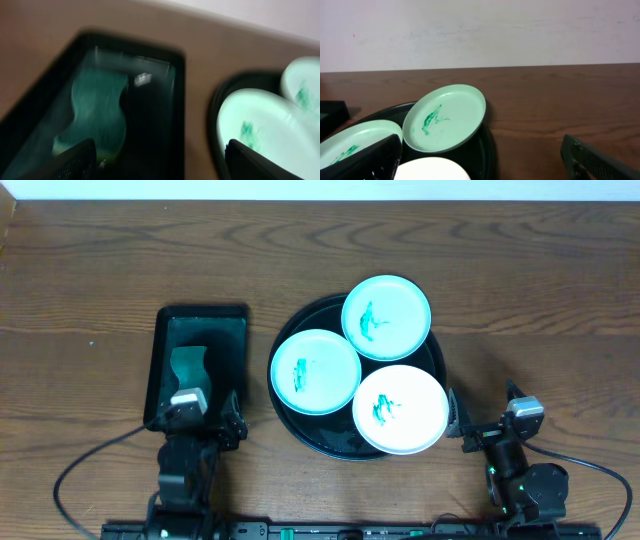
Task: Clean dirty plates on tray and stack at the side
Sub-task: 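Raise the left arm over the sponge tray and move the right gripper toward the plates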
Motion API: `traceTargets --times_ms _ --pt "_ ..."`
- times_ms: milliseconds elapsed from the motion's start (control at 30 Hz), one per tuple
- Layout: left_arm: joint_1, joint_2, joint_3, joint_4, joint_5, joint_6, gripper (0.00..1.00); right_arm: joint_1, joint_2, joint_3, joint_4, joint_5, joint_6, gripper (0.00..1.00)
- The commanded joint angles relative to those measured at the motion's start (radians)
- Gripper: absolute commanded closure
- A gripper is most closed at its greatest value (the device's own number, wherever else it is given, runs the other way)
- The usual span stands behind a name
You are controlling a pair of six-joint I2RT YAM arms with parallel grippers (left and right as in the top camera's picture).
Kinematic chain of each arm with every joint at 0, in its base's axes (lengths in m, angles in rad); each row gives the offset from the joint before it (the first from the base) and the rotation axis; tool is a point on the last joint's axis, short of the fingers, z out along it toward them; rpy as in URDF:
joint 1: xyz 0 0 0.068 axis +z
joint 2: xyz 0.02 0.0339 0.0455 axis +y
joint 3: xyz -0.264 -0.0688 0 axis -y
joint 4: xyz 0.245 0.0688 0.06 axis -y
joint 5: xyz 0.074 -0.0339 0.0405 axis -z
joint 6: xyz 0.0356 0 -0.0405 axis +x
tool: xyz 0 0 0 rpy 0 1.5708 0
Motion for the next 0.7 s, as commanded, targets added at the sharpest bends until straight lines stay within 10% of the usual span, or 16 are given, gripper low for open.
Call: traceTargets --times_ms 0,367,667 --pt "0.005 0.197 0.174 -0.050 -0.001 0.009 0.17 0.005 -0.005 -0.001 -0.004 -0.012 -0.008 0.01" --pt "0.004 0.933 0.838 -0.555 0.003 0.009 0.17 0.005 -0.005 -0.002 -0.004 -0.012 -0.008 0.01" --pt "0.004 1.069 0.955 -0.639 0.192 0.009 0.17 0.004 -0.005 -0.001 -0.004 -0.003 -0.009 0.01"
